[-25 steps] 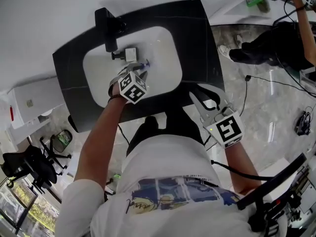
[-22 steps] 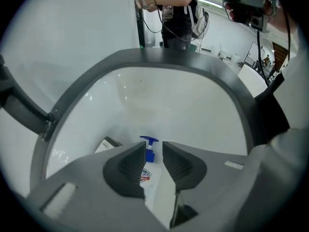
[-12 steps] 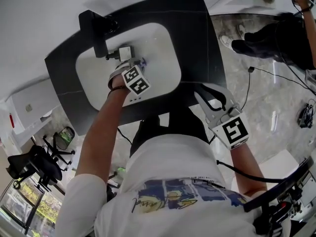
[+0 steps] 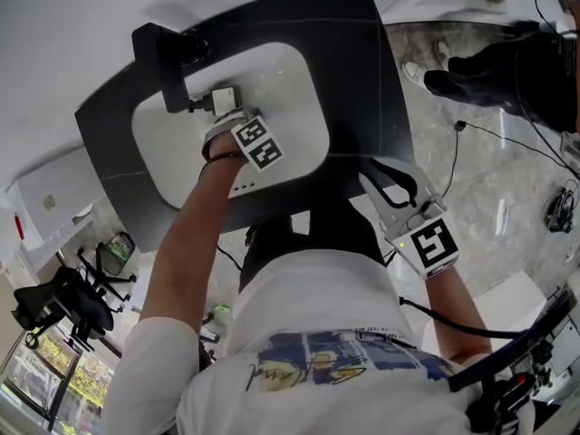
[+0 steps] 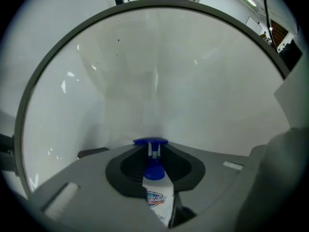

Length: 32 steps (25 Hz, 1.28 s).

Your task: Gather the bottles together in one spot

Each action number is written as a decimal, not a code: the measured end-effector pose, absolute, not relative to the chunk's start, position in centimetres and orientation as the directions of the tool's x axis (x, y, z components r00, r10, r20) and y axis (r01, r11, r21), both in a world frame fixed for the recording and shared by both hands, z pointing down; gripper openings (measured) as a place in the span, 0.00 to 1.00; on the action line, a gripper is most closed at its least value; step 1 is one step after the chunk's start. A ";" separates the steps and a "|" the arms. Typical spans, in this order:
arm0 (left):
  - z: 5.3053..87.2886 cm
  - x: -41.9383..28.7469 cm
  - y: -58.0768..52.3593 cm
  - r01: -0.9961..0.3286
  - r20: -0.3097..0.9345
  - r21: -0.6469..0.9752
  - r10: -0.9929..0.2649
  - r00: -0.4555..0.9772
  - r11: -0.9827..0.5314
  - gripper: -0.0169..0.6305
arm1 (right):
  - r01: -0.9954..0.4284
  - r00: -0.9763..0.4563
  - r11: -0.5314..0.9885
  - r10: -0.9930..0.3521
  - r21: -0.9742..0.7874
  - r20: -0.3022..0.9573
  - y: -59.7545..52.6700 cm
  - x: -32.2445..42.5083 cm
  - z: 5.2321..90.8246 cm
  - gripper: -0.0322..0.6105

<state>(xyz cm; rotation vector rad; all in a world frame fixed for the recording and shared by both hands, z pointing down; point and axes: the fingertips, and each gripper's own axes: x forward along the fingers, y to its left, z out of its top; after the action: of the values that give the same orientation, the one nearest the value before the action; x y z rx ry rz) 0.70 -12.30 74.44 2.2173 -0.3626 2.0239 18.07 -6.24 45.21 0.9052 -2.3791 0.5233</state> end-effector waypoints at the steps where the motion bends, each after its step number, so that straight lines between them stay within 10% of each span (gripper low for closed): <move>1: 74.5 0.8 -12.3 -0.248 0.993 -0.074 -0.095 0.073 -0.966 0.15 | -0.696 -0.630 0.699 -0.486 -0.163 0.606 -6.2 18.1 45.3 0.17; 18: 68.4 0.8 -12.6 -0.375 0.937 -0.133 -0.240 0.253 -0.917 0.14 | -0.655 -0.655 0.744 -0.475 -0.130 0.588 -6.6 15.0 43.7 0.17; 32: 58.8 -2.6 -12.9 -0.723 0.737 -0.008 -0.493 0.463 -0.691 0.14 | -0.590 -0.693 0.804 -0.459 -0.073 0.557 -4.8 9.5 41.0 0.17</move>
<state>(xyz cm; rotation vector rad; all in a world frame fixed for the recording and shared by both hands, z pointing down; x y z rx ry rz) -2.62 -12.91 58.76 2.4099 -1.0351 1.0643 9.51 -4.79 40.96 0.7767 -2.4613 0.3345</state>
